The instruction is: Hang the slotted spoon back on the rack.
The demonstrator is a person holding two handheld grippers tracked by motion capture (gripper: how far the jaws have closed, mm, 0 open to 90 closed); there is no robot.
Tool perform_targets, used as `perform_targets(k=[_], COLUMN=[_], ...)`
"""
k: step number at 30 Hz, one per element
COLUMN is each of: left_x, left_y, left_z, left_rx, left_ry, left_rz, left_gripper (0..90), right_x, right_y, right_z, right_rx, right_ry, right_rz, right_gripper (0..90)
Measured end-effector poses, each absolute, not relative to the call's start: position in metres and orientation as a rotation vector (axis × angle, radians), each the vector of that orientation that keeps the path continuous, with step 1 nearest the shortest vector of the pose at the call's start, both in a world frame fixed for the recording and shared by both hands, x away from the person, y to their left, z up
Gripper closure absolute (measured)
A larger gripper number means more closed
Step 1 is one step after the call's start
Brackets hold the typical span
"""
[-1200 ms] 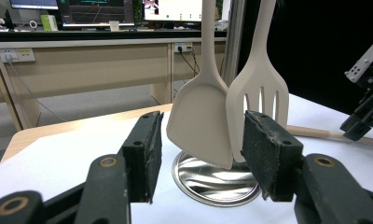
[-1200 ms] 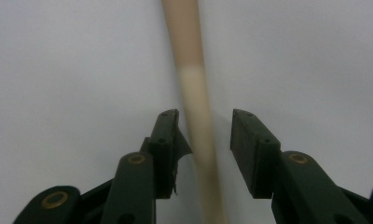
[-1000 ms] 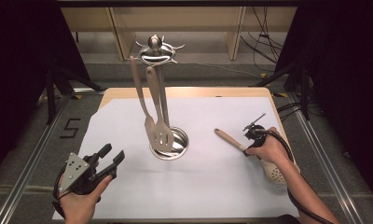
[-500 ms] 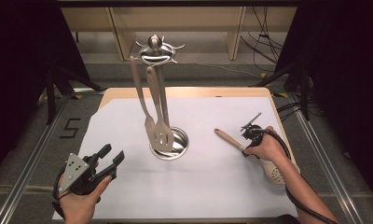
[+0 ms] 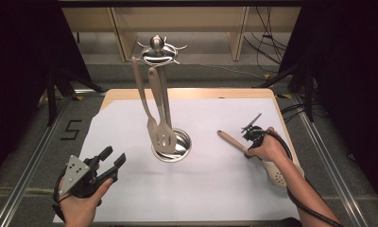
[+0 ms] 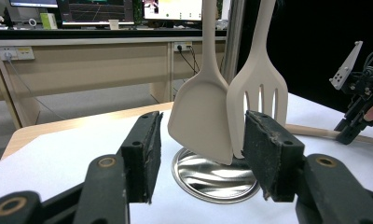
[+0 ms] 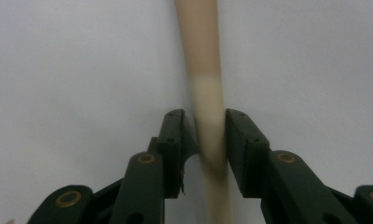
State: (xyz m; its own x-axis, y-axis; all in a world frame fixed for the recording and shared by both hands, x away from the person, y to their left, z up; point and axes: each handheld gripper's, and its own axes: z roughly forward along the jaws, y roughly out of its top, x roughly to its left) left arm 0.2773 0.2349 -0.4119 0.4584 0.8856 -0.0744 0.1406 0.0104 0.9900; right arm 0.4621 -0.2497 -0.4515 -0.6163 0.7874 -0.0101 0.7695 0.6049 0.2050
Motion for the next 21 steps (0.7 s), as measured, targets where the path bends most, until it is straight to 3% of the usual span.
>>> perform_targets(k=[2, 21], left_x=[0.2772, 0.2769], left_y=[0.2347, 0.2349], left_z=[-0.4120, -0.4119], left_rx=[1.463, 1.467], left_ry=[0.958, 0.956], left_rz=[0.749, 0.750], left_gripper=[45.9, 45.8], right_x=[0.4623, 0.4539], right_y=[-0.2492, -0.2504], right_z=[-0.4511, -0.4421], right_rx=[1.316, 1.249], right_ry=[2.720, 2.690], right_rz=[0.259, 0.271], right_gripper=[74.7, 77.9])
